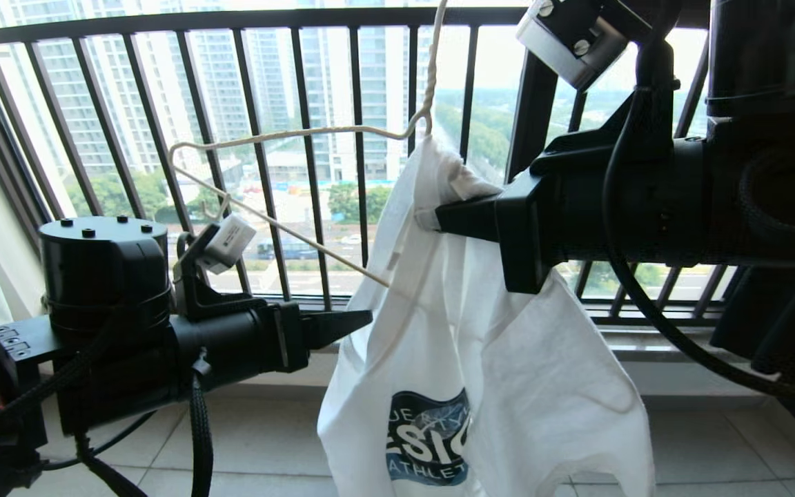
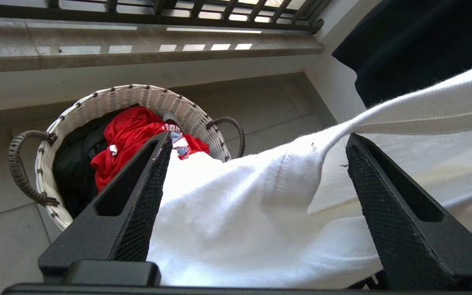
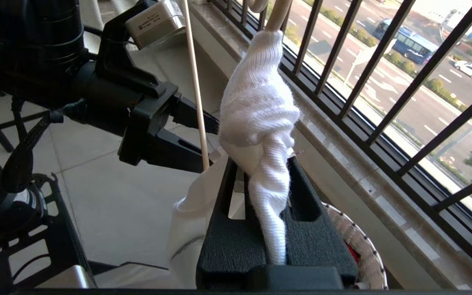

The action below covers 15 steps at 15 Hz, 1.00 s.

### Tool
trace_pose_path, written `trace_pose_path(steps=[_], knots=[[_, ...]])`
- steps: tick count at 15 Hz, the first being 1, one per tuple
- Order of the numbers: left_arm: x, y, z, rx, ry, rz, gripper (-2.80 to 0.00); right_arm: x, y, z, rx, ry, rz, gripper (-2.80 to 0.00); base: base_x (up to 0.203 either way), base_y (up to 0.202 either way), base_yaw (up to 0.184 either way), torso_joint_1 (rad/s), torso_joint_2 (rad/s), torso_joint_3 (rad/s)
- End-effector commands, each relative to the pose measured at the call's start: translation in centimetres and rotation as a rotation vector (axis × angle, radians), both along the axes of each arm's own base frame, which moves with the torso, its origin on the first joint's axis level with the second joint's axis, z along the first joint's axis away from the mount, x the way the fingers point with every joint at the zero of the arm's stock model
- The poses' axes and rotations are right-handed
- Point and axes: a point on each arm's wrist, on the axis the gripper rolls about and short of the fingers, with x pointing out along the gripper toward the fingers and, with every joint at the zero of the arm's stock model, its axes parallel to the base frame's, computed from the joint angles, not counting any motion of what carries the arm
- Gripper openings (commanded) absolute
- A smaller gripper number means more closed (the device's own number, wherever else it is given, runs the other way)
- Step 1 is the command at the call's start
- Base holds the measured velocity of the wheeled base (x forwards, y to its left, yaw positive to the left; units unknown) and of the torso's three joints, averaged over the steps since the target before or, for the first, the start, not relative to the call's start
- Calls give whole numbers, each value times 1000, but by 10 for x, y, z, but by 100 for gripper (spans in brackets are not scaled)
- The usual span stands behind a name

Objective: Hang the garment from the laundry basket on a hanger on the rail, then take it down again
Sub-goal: Hang the clothes on the clothes rack

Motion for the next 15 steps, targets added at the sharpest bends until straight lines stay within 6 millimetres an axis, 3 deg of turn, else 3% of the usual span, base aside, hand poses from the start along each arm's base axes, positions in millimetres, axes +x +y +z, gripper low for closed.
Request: trace_pose_path(steps=[1,6,15], knots=[[2,-3,-5,36,-8,15,0,-5,-1,1,3,-4,9,-280,0,0,0,0,0,0],[6,-32,-27,186,-35,132,0,-9,-1,1,2,-3,21,-280,0,0,0,0,0,0],[12,-30,-24,333,-141,280,0,-8,-1,0,-2,-2,9,-280,0,0,0,0,0,0]])
